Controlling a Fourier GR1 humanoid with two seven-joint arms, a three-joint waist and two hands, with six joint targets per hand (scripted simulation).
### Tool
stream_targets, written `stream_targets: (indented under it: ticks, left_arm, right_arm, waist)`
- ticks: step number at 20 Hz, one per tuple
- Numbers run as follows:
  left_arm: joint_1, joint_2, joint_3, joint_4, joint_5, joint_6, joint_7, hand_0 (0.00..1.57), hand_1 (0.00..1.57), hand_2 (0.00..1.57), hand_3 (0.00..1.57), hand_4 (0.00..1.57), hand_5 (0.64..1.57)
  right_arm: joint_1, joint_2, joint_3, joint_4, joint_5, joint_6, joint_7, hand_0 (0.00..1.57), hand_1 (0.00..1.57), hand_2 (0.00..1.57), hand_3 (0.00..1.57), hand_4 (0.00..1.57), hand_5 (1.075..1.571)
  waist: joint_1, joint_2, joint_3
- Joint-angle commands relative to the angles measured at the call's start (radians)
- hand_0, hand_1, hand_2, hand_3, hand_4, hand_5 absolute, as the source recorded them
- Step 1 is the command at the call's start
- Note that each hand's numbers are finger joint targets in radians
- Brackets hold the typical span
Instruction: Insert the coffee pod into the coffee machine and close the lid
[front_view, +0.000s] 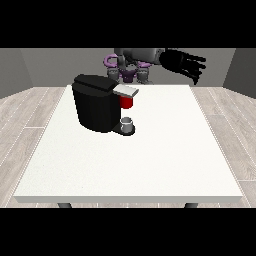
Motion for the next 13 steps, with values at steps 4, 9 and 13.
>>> stream_targets:
  ticks: [4,9,13]
  left_arm:
    - [0.051,-0.019,-0.037,-0.044,-0.02,0.009,0.022,0.0,0.0,0.0,0.0,0.27,1.571]
    - [0.114,0.003,0.022,0.039,0.012,0.0,-0.005,0.0,0.0,0.0,0.0,0.27,1.571]
    - [0.11,-0.023,0.02,0.098,-0.009,0.04,-0.006,0.0,0.0,0.0,0.0,0.27,1.571]
  right_arm:
    - [0.079,0.055,0.004,0.015,-0.014,0.007,-0.1,0.0,0.0,0.0,0.0,0.0,1.571]
    - [0.207,0.14,0.071,-0.056,-0.059,0.057,-0.219,0.0,0.0,0.0,0.0,0.22,1.571]
    - [0.274,0.143,0.127,-0.093,-0.139,0.043,-0.224,0.0,0.0,0.0,0.0,0.26,1.571]
  waist:
    - [-0.023,-0.055,0.0004]
    - [-0.104,-0.135,0.0003]
    - [-0.14,-0.195,0.0003]
